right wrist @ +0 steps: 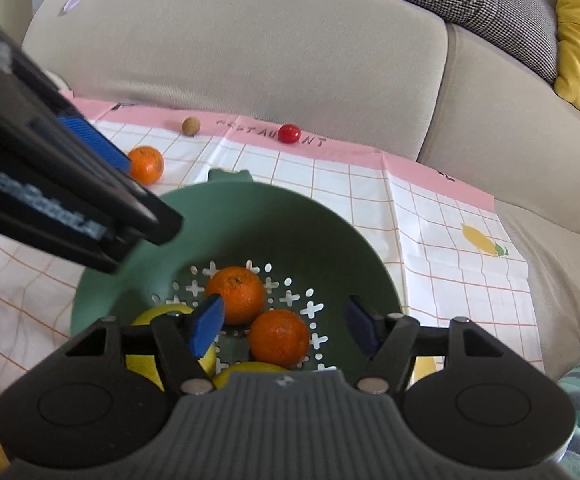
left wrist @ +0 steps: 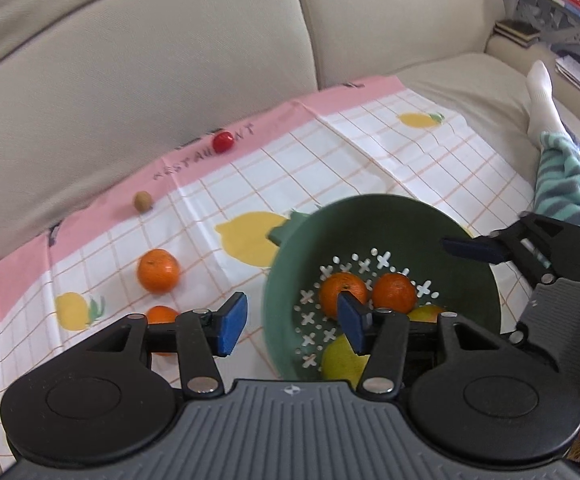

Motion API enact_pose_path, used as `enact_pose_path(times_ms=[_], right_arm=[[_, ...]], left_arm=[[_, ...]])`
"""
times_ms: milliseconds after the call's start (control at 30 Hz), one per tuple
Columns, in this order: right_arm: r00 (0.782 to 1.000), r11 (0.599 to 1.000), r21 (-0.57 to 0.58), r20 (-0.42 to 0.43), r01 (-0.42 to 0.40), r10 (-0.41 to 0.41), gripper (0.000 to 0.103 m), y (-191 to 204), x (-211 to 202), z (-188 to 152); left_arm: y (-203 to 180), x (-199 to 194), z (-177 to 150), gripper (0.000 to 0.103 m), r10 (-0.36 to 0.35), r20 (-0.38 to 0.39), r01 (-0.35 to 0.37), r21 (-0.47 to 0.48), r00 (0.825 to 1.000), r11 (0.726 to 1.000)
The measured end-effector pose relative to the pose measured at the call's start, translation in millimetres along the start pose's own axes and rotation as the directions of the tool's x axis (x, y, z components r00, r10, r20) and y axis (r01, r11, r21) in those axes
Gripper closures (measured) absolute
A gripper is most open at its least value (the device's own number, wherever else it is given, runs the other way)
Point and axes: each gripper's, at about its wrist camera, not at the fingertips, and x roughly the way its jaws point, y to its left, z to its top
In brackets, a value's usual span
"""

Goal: Organize fruits
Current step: 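Lift both tools away from the colander toward the remaining fruit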

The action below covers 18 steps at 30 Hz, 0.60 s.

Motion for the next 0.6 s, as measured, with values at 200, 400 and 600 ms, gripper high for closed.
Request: enact_pose_path(times_ms=[200, 400, 600], right_arm=[[0.999, 0.999, 0.041, 0.024, -0.023, 0.022, 0.022, 6, -13, 6], [0.998, 0.998, 0.041, 0.039, -0.054, 0.053, 0.017, 19, -23, 16], [0.997, 0.996, 0.047, 0.047, -0.070, 0.068, 0.016, 22, -23, 34]], left_arm=[[22, -15, -8, 0.041, 0.019, 0.042, -0.016, -0.068, 0.999, 0.998], [48, -24, -14, 0.041, 0.020, 0.065, -0.010, -0.139, 0.998, 0.990], [78, -28, -17, 0.041, 0.034, 0.095, -0.013, -0.206, 0.995, 0.979]])
